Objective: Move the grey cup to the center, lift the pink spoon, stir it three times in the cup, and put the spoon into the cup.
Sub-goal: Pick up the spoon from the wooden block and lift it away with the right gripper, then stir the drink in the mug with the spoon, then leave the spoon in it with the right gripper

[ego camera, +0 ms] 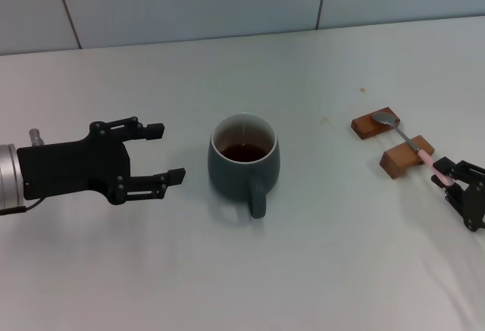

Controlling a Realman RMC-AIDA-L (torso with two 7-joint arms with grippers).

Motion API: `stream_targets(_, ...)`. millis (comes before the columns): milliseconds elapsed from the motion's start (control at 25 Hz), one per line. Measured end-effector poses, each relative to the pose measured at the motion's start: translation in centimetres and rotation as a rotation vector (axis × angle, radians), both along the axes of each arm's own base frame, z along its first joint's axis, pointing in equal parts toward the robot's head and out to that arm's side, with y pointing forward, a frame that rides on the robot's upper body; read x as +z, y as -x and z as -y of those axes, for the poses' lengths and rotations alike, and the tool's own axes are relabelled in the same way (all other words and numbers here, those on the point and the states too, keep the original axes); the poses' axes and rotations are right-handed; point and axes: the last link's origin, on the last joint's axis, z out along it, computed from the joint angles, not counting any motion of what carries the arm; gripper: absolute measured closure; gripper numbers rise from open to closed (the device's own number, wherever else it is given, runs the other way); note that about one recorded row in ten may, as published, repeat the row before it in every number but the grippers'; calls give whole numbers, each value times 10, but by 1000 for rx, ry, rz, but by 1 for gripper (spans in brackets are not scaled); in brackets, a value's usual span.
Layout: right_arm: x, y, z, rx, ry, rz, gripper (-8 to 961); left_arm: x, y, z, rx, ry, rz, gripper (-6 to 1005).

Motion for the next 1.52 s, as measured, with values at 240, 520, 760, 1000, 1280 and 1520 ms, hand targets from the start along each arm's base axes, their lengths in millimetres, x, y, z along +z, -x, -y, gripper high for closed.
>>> stream_targets(240,1,-1,-3,7,1,29,702,0,-1,-2,-4,-5,-4,191)
stream_targets(520,9,-2,2,30,-35,60,805,2,-2,-4,-9,-12,-10,192)
stream_targets(760,46,-1,14,125,-187,152,814,2,-3,-5,-8,-13,-10,193)
stream_targets(1000,117,12,23,322,-278,385,833,2,-1,-4,-2,-9,-16,193)
stream_targets(1280,181,67,10,600,-106,712,833,2,2,-5,16,-15,-32,193)
stream_targets(1520,198,140,-6,809,139,1026,833,-9,3,-8,46,6,-85,193)
